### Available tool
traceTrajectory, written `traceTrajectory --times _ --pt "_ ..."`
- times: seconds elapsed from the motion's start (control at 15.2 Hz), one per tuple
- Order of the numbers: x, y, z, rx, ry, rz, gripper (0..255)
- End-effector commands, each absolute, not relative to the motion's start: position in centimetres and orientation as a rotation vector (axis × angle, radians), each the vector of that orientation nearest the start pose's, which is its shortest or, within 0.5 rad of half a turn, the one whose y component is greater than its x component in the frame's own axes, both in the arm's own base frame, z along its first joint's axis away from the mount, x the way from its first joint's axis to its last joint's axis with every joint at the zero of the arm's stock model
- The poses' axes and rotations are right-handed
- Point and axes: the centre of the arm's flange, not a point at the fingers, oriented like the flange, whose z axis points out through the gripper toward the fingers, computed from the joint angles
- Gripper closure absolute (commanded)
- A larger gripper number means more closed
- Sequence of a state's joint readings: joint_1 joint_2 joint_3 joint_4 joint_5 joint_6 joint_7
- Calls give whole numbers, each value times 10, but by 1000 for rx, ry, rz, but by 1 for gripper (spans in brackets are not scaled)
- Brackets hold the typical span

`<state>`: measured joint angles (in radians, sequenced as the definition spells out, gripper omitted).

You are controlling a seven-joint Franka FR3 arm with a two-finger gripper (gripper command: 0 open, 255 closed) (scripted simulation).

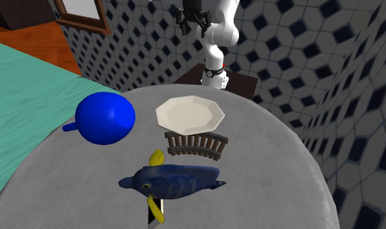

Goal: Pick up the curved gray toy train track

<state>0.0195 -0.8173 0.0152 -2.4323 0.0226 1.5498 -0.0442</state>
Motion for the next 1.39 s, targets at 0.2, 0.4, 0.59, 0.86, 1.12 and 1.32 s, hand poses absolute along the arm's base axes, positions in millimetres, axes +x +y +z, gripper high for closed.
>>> traceTrajectory --times 0.2,0.4,0.59,0.86,1.12,1.32 --pt "317 45 550 -3142 4 104 0" --pt "343 74 537 -3154 123 105 0" --pt "371 101 523 -3161 244 106 0" --pt "411 133 504 -3163 405 108 0" --pt "454 160 485 -3157 568 109 0" --pt "488 178 470 -3146 690 110 0"
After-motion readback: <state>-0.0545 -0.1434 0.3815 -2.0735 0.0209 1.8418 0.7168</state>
